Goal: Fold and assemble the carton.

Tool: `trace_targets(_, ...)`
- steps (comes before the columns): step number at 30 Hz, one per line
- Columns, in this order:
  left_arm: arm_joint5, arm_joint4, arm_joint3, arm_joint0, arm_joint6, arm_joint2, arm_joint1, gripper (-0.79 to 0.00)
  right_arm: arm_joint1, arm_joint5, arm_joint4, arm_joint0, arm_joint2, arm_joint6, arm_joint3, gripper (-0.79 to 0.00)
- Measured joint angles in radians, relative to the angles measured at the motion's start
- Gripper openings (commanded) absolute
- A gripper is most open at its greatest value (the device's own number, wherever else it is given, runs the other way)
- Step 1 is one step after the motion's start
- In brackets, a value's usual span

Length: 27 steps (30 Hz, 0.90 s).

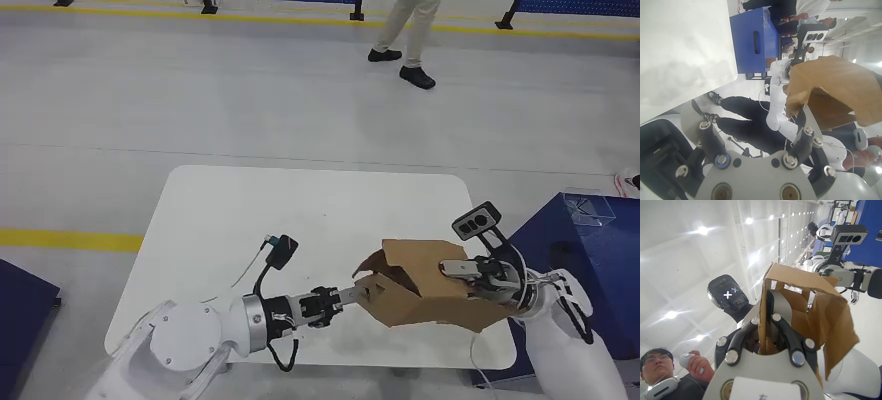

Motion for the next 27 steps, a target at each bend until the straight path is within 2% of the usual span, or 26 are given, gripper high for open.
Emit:
trace_targets(6,0.009,-0.083,-0.032,0.057,0.044,-0.115,0.008,0.000,0.001,-0.018,-0.048,-0.012,0.013,-0.052,-0.024,-0.785)
trace_targets(10,-0.048,-0.197,-0.079,0.130,0.052,-0.206,0.012,0.000,0.004,-0.043,-0.108,-0.022,0.037,-0.075,-0.034,-0.785)
trace_targets(12,-0.079,-0.200,-0.122,0.168,0.050,-0.223,0.016,0.000,0.005,-0.054,-0.135,-0.028,0.040,-0.081,-0.040,-0.785)
trace_targets(14,-0.079,-0.132,-0.170,0.204,0.040,-0.209,0.022,0.000,0.005,-0.060,-0.155,-0.035,0.035,-0.080,-0.052,-0.785)
trace_targets(17,-0.061,-0.045,-0.198,0.213,0.024,-0.159,0.026,0.000,0.004,-0.066,-0.172,-0.042,0.023,-0.075,-0.066,-0.785)
trace_targets(22,-0.015,0.015,-0.157,0.151,0.025,-0.067,0.021,0.000,0.004,-0.073,-0.191,-0.049,0.005,-0.060,-0.086,-0.785)
trace_targets(27,0.035,-0.002,-0.106,0.080,0.039,-0.007,0.009,0.000,0.004,-0.077,-0.191,-0.061,0.004,-0.043,-0.098,-0.785)
